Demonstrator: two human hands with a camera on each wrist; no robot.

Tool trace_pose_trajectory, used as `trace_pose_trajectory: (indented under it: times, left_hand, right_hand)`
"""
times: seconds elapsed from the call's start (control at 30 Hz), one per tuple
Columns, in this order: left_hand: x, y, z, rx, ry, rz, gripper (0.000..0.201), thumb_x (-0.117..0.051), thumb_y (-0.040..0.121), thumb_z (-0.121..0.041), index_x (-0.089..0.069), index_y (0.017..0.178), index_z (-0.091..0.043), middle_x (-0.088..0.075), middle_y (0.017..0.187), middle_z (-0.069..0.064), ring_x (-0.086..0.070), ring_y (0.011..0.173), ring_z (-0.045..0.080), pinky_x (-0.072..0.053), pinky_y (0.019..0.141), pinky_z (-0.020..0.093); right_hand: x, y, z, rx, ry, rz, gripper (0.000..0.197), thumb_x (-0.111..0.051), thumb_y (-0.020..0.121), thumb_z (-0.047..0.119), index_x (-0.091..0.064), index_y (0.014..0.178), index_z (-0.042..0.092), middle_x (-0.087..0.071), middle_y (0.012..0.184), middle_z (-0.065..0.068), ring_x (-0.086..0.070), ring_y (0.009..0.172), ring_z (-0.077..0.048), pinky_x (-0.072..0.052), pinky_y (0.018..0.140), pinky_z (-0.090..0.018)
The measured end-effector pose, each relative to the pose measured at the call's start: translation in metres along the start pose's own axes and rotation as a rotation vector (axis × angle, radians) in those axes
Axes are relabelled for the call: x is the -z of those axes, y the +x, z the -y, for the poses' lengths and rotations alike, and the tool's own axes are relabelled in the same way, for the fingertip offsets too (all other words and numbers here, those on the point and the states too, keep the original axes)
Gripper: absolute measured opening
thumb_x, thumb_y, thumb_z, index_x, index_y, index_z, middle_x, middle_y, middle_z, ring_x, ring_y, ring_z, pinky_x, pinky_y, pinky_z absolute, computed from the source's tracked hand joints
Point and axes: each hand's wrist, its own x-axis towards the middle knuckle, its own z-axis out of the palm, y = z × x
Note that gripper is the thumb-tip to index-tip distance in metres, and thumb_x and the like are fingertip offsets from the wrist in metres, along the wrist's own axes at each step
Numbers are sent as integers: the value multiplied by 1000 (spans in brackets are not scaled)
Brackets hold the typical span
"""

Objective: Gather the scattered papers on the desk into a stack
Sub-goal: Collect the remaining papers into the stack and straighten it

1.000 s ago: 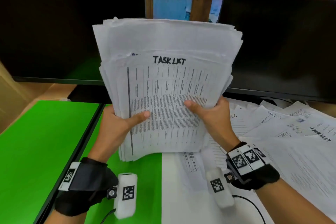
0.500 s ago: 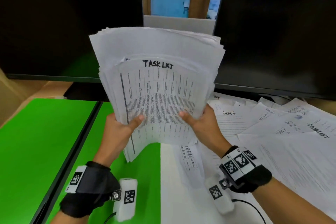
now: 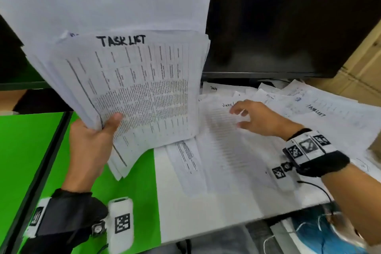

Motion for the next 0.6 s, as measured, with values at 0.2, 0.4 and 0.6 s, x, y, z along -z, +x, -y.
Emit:
trace_pose_trajectory:
  times: [0.2,0.4,0.6]
  left_hand:
    - [-27,-4,-10,-41,-113,14,46,-66,90,-7,-73,86,-52,-70,97,-33,-65,101,-6,-52,85,14]
    - [-45,-7,-16,-24,-115,49,49,-65,91,-6,-72,84,-54,-70,97,-32,-65,100,-6,-52,83,13]
    - [-41,-3,-10,13,-104,12,44,-66,91,-9,-72,84,-53,-70,96,-33,-66,100,-6,-54,85,16]
  right_hand:
    - [16,-12,-100,-269,-322,308,72,-80,74,19,-45,136,24,-42,135,-3,-42,123,-23,-42,101,-37]
    - [22,0,-103,-212,-299,382,51,-76,77,12,-57,125,13,-56,121,-7,-53,111,-26,-46,94,-37]
    - [36,8,-71,129,-414,230,26,-64,84,13,-69,108,21,-55,110,7,-52,107,-16,-44,93,-37]
